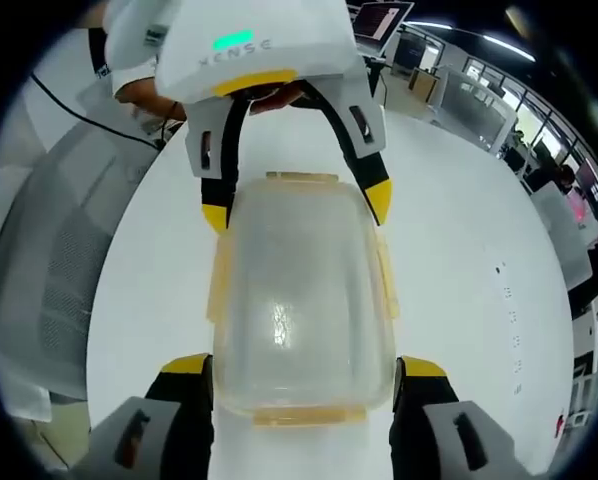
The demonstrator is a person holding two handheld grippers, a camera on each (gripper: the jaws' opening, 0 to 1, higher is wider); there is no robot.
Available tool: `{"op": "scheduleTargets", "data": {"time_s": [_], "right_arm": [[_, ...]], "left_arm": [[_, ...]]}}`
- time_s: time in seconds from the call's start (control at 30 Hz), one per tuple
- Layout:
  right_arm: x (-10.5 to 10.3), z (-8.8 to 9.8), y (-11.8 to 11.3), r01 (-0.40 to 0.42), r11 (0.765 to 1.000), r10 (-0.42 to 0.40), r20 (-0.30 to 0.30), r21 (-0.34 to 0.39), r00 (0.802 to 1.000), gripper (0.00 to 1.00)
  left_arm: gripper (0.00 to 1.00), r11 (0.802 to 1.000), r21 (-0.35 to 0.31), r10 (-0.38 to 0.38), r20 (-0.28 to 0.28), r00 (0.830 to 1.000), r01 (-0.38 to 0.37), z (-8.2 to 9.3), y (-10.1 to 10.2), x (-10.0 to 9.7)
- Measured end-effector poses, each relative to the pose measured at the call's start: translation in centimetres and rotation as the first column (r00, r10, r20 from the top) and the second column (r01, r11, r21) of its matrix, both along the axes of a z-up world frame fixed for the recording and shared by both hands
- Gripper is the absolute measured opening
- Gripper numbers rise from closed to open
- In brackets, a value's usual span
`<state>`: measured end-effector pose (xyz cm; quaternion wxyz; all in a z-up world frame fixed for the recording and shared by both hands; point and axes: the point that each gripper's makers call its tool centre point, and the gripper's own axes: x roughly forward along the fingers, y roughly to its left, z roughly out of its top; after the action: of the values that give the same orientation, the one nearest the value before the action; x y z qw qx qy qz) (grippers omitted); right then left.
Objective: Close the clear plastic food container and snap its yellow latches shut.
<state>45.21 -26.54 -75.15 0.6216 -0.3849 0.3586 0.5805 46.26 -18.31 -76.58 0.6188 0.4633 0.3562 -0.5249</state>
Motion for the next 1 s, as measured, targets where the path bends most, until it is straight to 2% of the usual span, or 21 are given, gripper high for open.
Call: {"op": "scheduleTargets", "data": {"time_s": [0.4, 1.0], "right_arm": [[-0.6, -0.1, 1.5, 0.011, 1.000, -0.011, 0.000, 0.000, 1.000, 0.72], [-0.7, -0.1, 5.2, 0.022, 1.000, -0.022, -0.005, 0.006, 1.000, 0.72]], "left_arm": [[0.80, 1.000, -0.002, -0.011, 0.001, 1.000, 0.011, -0.1, 1.4, -0.4], [0.80, 1.000, 0.024, -0.021, 0.004, 1.000, 0.020, -0.2, 5.2, -0.4]]}}
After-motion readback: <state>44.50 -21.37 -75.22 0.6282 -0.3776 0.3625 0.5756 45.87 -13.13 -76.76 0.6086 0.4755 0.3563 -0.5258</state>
